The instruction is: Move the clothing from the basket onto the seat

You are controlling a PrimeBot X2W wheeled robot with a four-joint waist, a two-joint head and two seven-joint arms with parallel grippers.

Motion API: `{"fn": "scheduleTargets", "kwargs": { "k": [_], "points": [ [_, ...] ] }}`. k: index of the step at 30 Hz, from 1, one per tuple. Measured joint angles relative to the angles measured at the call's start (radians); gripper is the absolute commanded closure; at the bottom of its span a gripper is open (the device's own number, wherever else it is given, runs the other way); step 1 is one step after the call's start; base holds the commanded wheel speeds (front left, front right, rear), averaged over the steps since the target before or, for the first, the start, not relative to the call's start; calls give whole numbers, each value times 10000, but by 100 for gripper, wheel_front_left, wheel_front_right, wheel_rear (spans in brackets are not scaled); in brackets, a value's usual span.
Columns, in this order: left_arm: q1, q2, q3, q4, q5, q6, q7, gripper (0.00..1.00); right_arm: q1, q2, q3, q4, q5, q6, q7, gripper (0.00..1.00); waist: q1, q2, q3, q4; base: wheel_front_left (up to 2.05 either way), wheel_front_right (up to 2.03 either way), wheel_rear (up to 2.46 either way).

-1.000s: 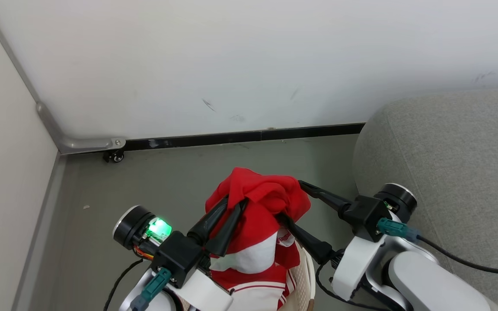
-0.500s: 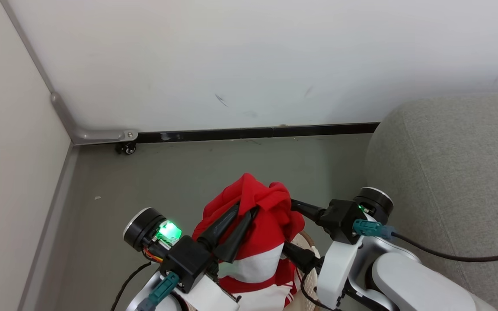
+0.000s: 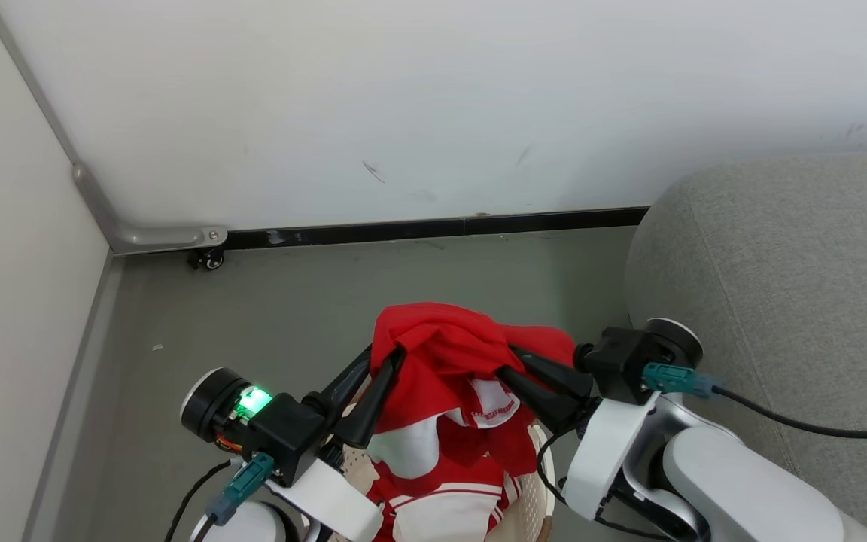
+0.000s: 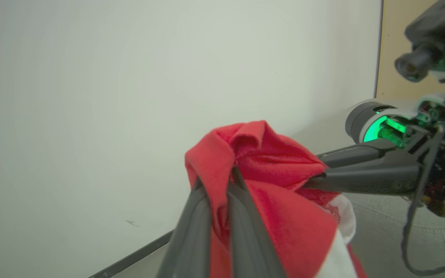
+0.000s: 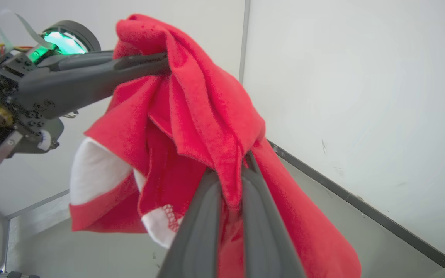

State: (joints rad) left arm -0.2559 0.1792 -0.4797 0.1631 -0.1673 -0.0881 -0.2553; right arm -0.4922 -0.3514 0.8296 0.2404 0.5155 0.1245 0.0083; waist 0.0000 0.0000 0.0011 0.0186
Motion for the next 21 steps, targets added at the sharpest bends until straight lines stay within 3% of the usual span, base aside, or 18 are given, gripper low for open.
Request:
{"fn": "scheduleTargets", "kwargs": {
  "k": [1,4,5,21],
  "points": [
    [3,-8,19,25,-56,0,-2,98,23,15,-111,25,67,0,-38,100,0,0,-1,-32,0,0,0],
    [49,-134,107,109,-307,-2,0,40,69,59,-506,161,238,0,-221,100,0,0,-9,-121,0,0,0],
    [62,-176,111,125,-378,-2,0,2,96,65,-614,199,244,2,-288,100,0,0,-13,-147,0,0,0],
    [133,-75,947,418,-767,198,0,0,898,-201,-2196,587,316,2,-974,100,0,0,-190,-394,0,0,0]
  ]
}}
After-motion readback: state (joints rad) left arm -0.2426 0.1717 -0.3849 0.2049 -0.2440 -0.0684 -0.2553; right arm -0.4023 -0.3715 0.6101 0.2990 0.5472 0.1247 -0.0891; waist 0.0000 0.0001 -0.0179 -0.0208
